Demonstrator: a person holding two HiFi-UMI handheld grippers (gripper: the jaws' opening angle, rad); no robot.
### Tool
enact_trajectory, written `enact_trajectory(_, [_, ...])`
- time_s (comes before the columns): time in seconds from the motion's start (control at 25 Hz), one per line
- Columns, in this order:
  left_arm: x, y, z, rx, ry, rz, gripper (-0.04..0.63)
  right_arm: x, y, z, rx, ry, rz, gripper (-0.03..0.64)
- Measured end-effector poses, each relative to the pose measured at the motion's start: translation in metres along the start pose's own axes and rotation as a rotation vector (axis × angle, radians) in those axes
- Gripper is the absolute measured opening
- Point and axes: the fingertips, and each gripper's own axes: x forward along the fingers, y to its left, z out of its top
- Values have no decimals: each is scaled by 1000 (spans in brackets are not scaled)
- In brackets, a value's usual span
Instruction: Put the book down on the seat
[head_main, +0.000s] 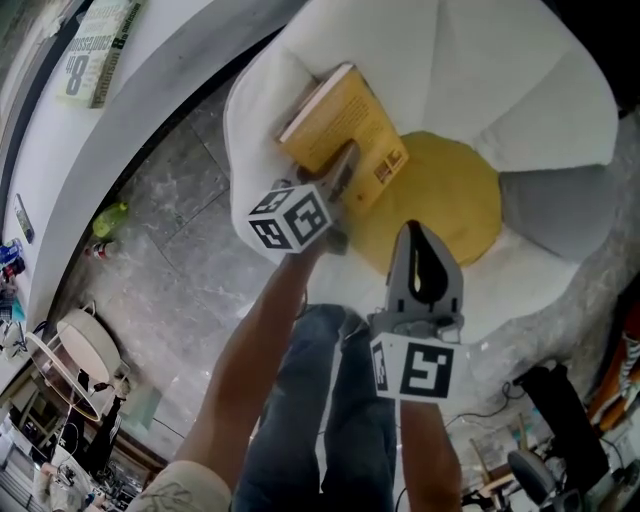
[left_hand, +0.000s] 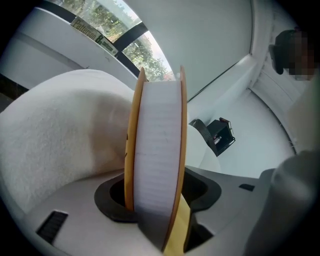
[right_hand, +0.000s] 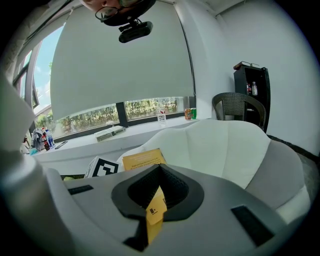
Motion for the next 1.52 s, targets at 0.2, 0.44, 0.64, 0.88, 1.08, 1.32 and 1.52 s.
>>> enact_trajectory(0.2, [-8, 2, -1, -16, -7, 47, 269, -3, 0, -2, 34, 20, -4, 3])
enact_trajectory(0.44, [-21, 4, -5, -9, -10, 114, 298, -10, -5, 2, 36, 8, -15, 3])
enact_trajectory(0.64, [-33, 7, -12, -16, -3, 153, 299, -19, -8, 7, -4, -14, -23, 3])
enact_trajectory(0.88, [-50, 10, -15, -25, -14, 187, 301, -29, -7, 7, -10, -20, -10, 3])
enact_trajectory(1.08, [-74, 13, -18, -54, -24, 218, 301, -40, -1, 10, -9, -28, 4, 3])
enact_trajectory(1.32, [-109, -6, -8, -59, -66, 229, 301, -60, 2, 34, -23, -70, 23, 3])
enact_trajectory(1.52, [-125, -57, 20, -17, -107, 179, 284, -86, -3, 70, -22, -112, 23, 3])
